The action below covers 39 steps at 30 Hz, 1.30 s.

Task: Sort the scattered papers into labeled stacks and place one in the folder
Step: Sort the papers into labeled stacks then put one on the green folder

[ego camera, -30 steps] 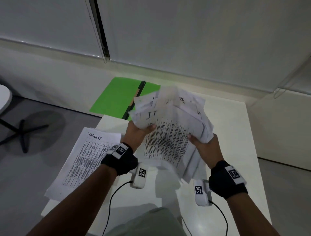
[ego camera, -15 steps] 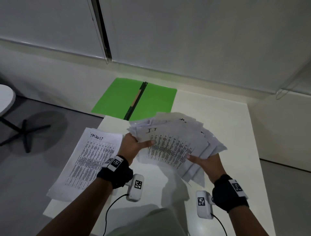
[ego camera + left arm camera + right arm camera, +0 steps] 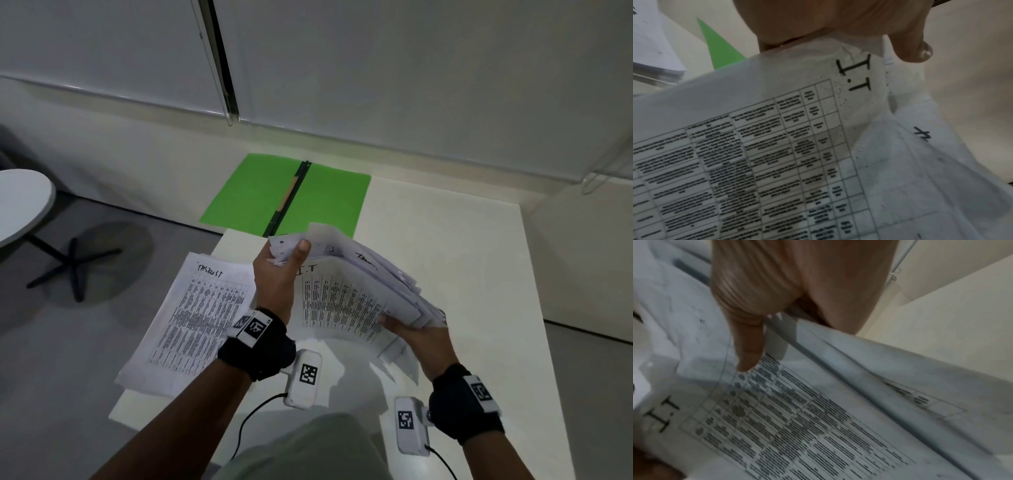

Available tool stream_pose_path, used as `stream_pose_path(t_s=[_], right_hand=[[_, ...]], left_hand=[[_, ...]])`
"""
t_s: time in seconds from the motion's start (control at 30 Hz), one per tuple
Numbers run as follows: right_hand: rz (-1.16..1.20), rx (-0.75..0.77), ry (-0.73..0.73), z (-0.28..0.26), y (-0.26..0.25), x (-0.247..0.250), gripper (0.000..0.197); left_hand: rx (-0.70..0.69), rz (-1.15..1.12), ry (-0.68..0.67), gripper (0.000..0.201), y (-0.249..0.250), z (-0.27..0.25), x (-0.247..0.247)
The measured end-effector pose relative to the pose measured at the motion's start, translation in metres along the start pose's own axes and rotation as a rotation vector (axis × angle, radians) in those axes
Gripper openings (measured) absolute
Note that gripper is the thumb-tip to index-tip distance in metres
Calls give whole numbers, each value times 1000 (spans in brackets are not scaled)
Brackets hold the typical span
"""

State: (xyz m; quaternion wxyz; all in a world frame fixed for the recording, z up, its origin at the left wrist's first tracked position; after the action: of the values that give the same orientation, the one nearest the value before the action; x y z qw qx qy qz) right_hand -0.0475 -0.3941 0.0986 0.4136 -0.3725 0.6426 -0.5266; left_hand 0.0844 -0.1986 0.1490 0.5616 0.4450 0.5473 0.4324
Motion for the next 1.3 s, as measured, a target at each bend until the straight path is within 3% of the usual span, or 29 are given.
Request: stream_pose_path(t_s=[0.17, 0.3, 0.4, 0.47, 0.63, 0.77, 0.87, 0.97, 1.03, 1.1, 1.2, 1.3], right_hand=[[-80, -24, 35, -2, 15, 1, 38], [-97, -30, 30, -2, 17, 6, 34], [-96, -60, 56, -1, 17, 7, 36], [-59, -87, 94, 1, 21, 8, 39], [-99, -63, 120, 8, 17, 5, 31], [-127, -125, 142, 12, 24, 8, 55], [-217, -48, 115, 9, 22, 6, 44], [-146, -32, 70, 9, 22, 3, 48], [-156, -64, 100, 11, 25, 0, 37], [-258, -74, 220, 16, 24, -1, 23], [-412, -4, 332, 24, 4, 5, 15], [-697, 108, 225, 36, -35, 15, 20]], left_hand=[[16, 116, 154, 62, 10, 0, -11], [61, 262, 189, 69, 19, 5, -19], [91, 374, 213, 43, 19, 9, -18], [71, 332, 219, 34, 18, 8, -15], [-40, 395, 131, 48, 19, -5, -16], [-5, 471, 167, 56, 19, -4, -18], [33, 453, 201, 61, 20, -3, -20], [92, 531, 203, 44, 19, 2, -20], [90, 513, 211, 34, 15, 6, -18], [63, 561, 142, 33, 15, 10, -12], [2, 632, -190, 53, 36, 20, -3], [-15, 690, -569, 41, 67, 32, 7]])
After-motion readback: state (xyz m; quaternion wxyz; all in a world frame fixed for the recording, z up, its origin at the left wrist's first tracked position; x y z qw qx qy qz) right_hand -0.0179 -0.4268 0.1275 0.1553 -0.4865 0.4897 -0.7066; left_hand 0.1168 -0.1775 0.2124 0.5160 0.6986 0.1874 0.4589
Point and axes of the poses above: each hand's wrist, its own z-axis towards the middle knuckle, its own x-axis out of the back of the hand, y = z × x, the point moved 1 cm from there along z, towards the middle knuckle, and after that the axes turned 1 degree about z, right-handed, at the moved point
